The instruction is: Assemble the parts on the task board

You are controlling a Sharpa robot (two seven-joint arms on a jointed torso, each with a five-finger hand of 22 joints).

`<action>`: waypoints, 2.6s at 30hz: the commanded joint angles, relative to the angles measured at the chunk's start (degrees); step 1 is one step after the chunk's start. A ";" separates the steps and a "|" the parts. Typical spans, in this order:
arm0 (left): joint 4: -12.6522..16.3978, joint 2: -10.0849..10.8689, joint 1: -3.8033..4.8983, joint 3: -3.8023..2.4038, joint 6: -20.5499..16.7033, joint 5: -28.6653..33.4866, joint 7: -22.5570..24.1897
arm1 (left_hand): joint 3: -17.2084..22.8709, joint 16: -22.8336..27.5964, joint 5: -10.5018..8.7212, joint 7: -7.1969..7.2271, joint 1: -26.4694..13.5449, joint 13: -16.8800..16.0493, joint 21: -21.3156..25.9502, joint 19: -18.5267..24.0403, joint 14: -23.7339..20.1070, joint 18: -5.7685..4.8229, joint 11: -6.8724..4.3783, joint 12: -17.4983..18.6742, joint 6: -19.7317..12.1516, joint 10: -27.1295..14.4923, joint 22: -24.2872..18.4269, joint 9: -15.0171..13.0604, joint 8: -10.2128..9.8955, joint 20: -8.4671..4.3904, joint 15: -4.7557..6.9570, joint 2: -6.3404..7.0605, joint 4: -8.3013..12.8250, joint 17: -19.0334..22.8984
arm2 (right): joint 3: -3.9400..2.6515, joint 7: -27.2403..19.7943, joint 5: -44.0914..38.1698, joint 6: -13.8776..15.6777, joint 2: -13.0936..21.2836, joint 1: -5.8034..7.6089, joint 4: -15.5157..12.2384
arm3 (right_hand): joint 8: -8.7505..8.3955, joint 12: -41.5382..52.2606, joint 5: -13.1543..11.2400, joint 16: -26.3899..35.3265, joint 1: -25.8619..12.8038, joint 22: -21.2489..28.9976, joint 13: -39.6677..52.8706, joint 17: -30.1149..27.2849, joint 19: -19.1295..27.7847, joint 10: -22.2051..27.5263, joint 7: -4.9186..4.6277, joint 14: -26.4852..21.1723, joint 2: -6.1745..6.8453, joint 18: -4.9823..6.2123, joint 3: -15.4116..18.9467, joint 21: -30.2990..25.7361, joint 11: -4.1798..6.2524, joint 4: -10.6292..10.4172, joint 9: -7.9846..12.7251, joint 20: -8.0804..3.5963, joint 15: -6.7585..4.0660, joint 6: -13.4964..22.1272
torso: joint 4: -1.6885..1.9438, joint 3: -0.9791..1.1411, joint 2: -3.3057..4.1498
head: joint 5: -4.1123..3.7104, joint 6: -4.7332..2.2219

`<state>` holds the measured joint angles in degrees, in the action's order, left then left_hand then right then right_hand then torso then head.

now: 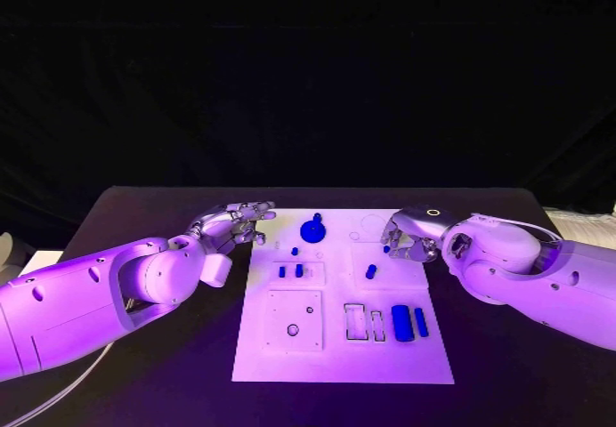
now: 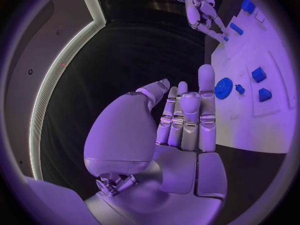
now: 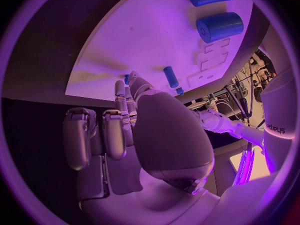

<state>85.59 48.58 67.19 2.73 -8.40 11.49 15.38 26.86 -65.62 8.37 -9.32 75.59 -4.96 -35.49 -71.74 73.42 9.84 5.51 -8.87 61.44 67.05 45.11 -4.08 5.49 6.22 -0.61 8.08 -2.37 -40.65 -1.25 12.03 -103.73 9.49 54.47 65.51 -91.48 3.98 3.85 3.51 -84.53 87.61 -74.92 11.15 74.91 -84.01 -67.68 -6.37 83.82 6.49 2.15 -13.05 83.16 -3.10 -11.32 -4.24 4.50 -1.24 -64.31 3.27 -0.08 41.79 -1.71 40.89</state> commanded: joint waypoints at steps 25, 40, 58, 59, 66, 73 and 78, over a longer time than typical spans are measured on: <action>1.74 0.84 -0.07 -0.03 2.11 2.57 2.68 | -0.71 0.89 0.74 -0.36 0.64 -0.19 0.86 0.46 -1.42 0.61 -0.06 -1.44 -0.27 -1.17 -0.56 0.07 0.46 0.03 0.00 -1.02 1.13 1.91 | 0.02 0.63 -3.01 -4.89 -2.19 -1.24 1.81 | 0.50 0.00 -0.68 0.40 -1.25 -4.52 -4.42 6.78 -0.97 -4.03 0.97 4.58 -2.85 0.39 -9.14 -0.48 0.82 1.58 -1.06 -0.44 -0.57 -4.28 | 0.02 0.08 -0.02 | 0.08 0.65; 1.52 0.94 -0.07 -0.02 2.39 2.01 2.18 | -0.74 1.07 0.90 -0.49 0.84 -0.21 0.99 0.52 -1.72 0.59 0.05 -1.74 -0.53 -1.59 -0.68 0.11 0.48 0.05 -0.06 -1.09 1.50 2.48 | -0.02 -0.81 -1.95 6.33 -2.05 -1.27 1.51 | 0.20 -0.16 -0.68 0.32 -1.93 -4.72 -5.65 6.85 -1.12 -5.18 0.05 4.60 -2.38 0.32 -13.39 -0.38 0.16 3.51 -1.48 -0.07 -0.11 -4.35 | 0.00 0.07 -0.04 | -0.02 0.54; 1.43 1.10 -0.09 0.00 2.86 1.06 1.60 | -1.06 0.94 0.94 -0.83 0.49 -0.18 1.16 0.55 -1.86 0.54 0.36 -2.13 -1.34 -2.58 -0.86 0.20 0.36 0.19 -0.29 -1.11 1.67 2.79 | -0.34 -0.63 -1.13 8.64 -0.39 -1.15 -1.00 | 0.12 -0.21 -0.69 0.25 -3.08 -4.85 -6.28 6.91 -1.19 -5.18 -0.13 4.61 -1.39 0.30 -15.00 -0.30 0.02 4.20 -1.70 0.13 0.03 -4.35 | 0.00 0.07 -0.04 | -0.17 0.45; 1.43 1.11 -0.09 0.00 2.88 1.05 1.61 | -1.06 0.94 0.94 -0.83 0.49 -0.18 1.16 0.55 -1.86 0.54 0.36 -2.13 -1.34 -2.58 -0.86 0.20 0.36 0.19 -0.29 -1.11 1.67 2.79 | -0.37 -0.64 -1.03 8.81 -0.17 -1.15 -1.40 | 0.12 -0.21 -0.69 0.25 -3.08 -4.85 -6.28 6.91 -1.19 -5.18 -0.13 4.61 -1.39 0.30 -15.00 -0.30 0.02 4.20 -1.70 0.13 0.03 -4.35 | 0.01 0.07 -0.06 | -0.17 0.48; 1.46 1.19 -0.11 0.00 2.93 1.03 1.68 | -1.06 1.01 0.96 -0.84 0.50 -0.19 1.18 0.55 -1.94 0.54 0.37 -2.21 -1.37 -2.66 -0.88 0.19 0.39 0.21 -0.31 -1.19 1.70 3.00 | -0.61 -0.88 -0.18 10.04 0.92 -1.10 -5.57 | 0.13 -0.19 -0.69 0.22 -3.17 -4.91 -6.41 6.94 -1.22 -5.21 -0.20 4.61 -1.07 0.30 -15.35 -0.26 0.01 4.54 -1.77 0.13 0.02 -4.41 | -0.03 0.04 -0.08 | -0.05 0.51; 1.67 0.96 -0.16 0.00 3.15 1.03 1.72 | -1.06 1.01 0.96 -0.84 0.50 -0.19 1.18 0.55 -1.94 0.54 0.37 -2.21 -1.37 -2.66 -0.88 0.19 0.39 0.21 -0.31 -1.19 1.70 3.00 | -0.65 -1.72 0.22 9.46 -0.37 -1.46 -9.99 | 0.14 -0.18 -0.68 0.20 -3.24 -4.87 -6.45 6.96 -1.21 -5.22 -0.25 4.61 -0.96 0.31 -15.45 -0.29 -0.01 4.65 -1.80 0.12 0.00 -4.43 | 0.05 0.02 -0.06 | 0.42 0.78; 1.82 0.77 -0.19 0.00 3.19 1.03 1.71 | -1.07 1.03 0.96 -0.84 0.51 -0.19 1.19 0.56 -1.97 0.54 0.38 -2.25 -1.39 -2.70 -0.89 0.19 0.41 0.22 -0.32 -1.19 1.73 3.06 | -0.51 -2.89 0.13 7.68 -2.58 -2.44 -11.44 | 0.12 -0.20 -0.70 0.18 -3.32 -4.83 -6.49 6.99 -1.19 -5.19 -0.30 4.62 -0.88 0.32 -15.50 -0.32 -0.04 4.71 -1.81 0.13 0.01 -4.40 | 0.03 -0.06 -0.10 | 1.05 1.05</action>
<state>87.23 49.51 67.02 2.76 -6.55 12.82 16.85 25.76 -64.80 9.04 -10.11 76.21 -5.09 -34.49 -71.54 71.78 9.81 5.93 -10.85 60.58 64.79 44.30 -3.95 5.71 6.43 -1.02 7.47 -0.94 -37.63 -1.80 10.72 -103.49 18.58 52.20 63.27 -102.68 3.91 3.63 2.77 -84.31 84.51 -74.92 4.73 74.92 -84.00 -72.70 -5.83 84.03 5.22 2.15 -28.09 82.94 -3.00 -6.64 -5.29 4.51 -1.44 -68.11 3.31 -0.08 41.72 -1.01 41.82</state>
